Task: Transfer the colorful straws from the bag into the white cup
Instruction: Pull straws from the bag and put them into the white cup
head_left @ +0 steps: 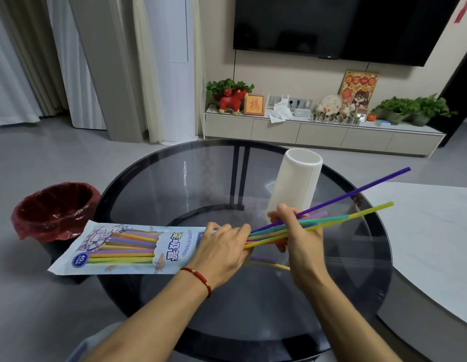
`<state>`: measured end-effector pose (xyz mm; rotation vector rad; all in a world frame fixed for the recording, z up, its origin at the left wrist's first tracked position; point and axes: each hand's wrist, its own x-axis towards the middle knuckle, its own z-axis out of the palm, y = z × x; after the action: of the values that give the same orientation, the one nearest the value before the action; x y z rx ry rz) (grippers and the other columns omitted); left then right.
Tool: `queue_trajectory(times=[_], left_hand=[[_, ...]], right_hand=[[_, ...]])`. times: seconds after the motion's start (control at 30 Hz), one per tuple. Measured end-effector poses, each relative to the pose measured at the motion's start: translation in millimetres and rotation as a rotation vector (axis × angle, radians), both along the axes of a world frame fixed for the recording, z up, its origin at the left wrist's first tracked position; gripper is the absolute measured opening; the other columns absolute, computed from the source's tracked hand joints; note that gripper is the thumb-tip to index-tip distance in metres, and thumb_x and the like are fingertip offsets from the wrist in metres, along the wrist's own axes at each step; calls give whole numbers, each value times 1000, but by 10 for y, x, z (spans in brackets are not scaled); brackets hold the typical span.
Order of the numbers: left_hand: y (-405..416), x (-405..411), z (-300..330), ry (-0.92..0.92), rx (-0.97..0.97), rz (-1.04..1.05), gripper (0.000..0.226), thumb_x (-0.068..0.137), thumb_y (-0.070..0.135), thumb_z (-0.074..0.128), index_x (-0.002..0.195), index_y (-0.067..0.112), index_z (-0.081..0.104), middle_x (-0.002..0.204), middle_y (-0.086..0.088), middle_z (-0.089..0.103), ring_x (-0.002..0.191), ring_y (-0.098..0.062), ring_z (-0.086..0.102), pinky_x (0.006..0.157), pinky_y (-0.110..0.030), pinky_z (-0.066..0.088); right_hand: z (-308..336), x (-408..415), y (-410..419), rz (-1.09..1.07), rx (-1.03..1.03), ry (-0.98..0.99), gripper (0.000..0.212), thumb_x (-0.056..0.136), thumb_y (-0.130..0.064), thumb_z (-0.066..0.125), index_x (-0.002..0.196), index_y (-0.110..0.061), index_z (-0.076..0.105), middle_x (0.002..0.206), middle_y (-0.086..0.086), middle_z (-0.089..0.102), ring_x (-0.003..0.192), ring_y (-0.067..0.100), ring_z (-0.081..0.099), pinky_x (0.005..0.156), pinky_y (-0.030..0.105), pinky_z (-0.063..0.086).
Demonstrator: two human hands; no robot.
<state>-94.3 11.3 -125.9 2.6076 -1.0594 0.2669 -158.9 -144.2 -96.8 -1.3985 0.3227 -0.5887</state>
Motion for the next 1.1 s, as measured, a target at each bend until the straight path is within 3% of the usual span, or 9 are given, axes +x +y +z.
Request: queue_trajectory(times=[0.23, 0.37, 0.47, 0.57, 0.67, 0.77, 0.87, 0.97, 1.1], left_hand=[[64, 49, -78, 45, -128, 19, 11, 98, 37, 45, 99, 28, 39, 82, 12, 53, 75, -20, 46, 90, -37, 37], [78, 86, -100, 130, -53, 40, 34, 91, 33, 54, 123, 26, 42, 108, 6, 63, 103, -23, 57, 98, -40, 39], [35, 80, -48, 204, -17, 49, 51, 87, 35, 61, 133, 27, 39, 116, 4, 61, 109, -24, 56, 95, -40, 43], [-42, 52, 8, 216, 20, 44, 65, 84, 37, 65, 142, 28, 35, 127, 0, 56, 119, -26, 51, 99, -38, 41], [-243, -75, 83, 419, -224, -107, 78, 80, 41, 71, 147, 33, 32, 143, 3, 48, 131, -19, 45, 105, -31, 38], [-542, -213, 149, 699, -455, -274, 78, 76, 57, 74, 141, 33, 36, 136, 7, 54, 120, -13, 55, 100, -34, 48], [-750, -231, 196, 685, -495, -285, 74, 74, 61, 75, 131, 25, 43, 113, 2, 58, 100, -16, 60, 82, -36, 56], [-829, -205, 194, 694, -597, -256, 71, 68, 64, 75, 116, 18, 51, 97, 8, 56, 89, -21, 58, 72, -29, 47], [-842, -189, 104, 777, -678, -199, 66, 71, 48, 83, 125, 29, 51, 119, 10, 62, 114, -17, 60, 91, -35, 53]], right_hand=[[478, -61, -336, -49, -221, 1, 26, 99, -15, 69, 75, -6, 75, 70, 8, 78, 66, 30, 77, 48, 28, 59], [970, -174, -661, -47, -511, 59, 28, 99, -21, 69, 77, -6, 77, 72, 11, 79, 64, 30, 77, 55, 34, 62], [1425, -285, -825, -77, -689, 81, 30, 98, -24, 69, 70, -16, 75, 66, 1, 79, 54, 19, 74, 47, 21, 58], [1725, -305, -866, -26, -874, 137, 31, 97, -26, 70, 69, -16, 76, 67, 1, 78, 54, 22, 75, 47, 23, 60], [1718, -232, -738, 75, -1013, 229, 31, 97, -25, 72, 67, -15, 76, 60, 2, 76, 46, 14, 71, 42, 20, 55], [1577, -119, -579, 138, -991, 221, 29, 96, -23, 72, 70, -13, 75, 60, -1, 75, 44, 10, 69, 45, 17, 52], [1426, -33, -494, 168, -961, 198, 27, 96, -22, 72, 72, -10, 75, 61, -1, 75, 45, 13, 70, 46, 18, 54], [1246, 18, -441, 149, -963, 202, 23, 94, -22, 73, 76, -6, 77, 71, 7, 78, 53, 20, 75, 50, 25, 61], [925, -2, -423, 145, -905, 247, 18, 92, -20, 75, 84, -4, 75, 76, 9, 78, 51, 11, 72, 46, 18, 55]])
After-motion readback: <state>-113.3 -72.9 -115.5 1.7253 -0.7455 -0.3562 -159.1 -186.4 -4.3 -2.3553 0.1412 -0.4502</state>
